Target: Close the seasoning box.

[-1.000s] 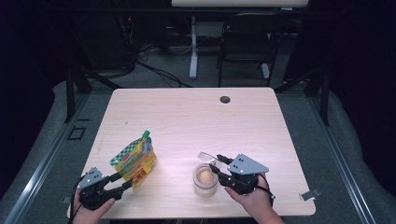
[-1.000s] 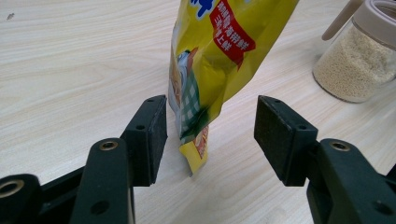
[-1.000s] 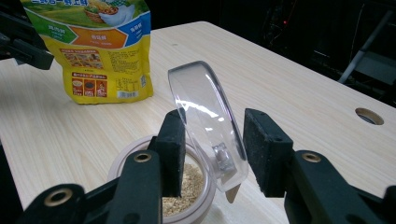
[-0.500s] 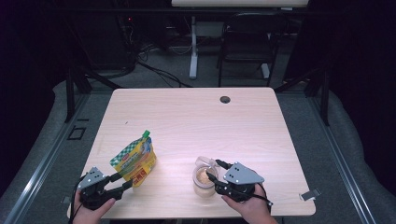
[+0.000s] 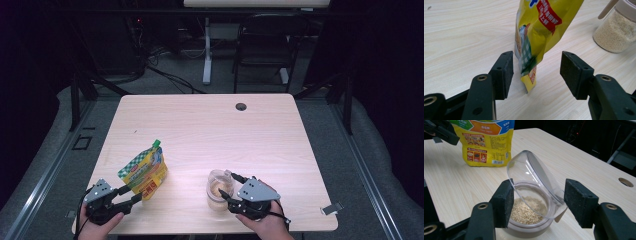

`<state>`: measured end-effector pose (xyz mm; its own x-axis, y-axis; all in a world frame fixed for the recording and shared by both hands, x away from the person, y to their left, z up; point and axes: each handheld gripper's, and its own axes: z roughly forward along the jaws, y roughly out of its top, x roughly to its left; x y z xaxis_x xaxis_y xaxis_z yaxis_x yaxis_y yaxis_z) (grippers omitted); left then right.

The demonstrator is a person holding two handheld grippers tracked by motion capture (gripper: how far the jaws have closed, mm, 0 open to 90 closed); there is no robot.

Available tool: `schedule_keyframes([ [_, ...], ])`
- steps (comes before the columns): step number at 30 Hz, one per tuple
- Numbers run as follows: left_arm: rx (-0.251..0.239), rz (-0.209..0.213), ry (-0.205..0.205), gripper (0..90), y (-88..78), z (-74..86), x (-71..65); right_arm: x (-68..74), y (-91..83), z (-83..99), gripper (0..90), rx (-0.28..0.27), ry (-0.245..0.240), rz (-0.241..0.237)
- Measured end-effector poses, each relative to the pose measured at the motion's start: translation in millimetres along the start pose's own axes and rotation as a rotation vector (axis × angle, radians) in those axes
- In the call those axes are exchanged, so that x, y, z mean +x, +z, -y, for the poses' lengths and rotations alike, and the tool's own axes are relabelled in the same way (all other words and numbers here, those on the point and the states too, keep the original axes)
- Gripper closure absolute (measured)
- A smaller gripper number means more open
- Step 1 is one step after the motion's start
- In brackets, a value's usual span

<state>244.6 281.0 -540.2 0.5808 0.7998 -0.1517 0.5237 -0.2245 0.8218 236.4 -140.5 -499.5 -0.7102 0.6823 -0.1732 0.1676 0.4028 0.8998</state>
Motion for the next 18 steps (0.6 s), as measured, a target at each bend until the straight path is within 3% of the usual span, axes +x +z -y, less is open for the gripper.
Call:
schedule_keyframes([
  [15,-0.004,-0.004,-0.004,44.3,-2.6,0.0,0.0,5.5,-2.4,-0.1,35.5,0.026,-0.013,-0.007],
  [18,-0.003,-0.004,-0.002,44.3,-2.6,-0.1,-0.5,6.8,-4.9,0.4,35.8,0.032,0.003,-0.029],
])
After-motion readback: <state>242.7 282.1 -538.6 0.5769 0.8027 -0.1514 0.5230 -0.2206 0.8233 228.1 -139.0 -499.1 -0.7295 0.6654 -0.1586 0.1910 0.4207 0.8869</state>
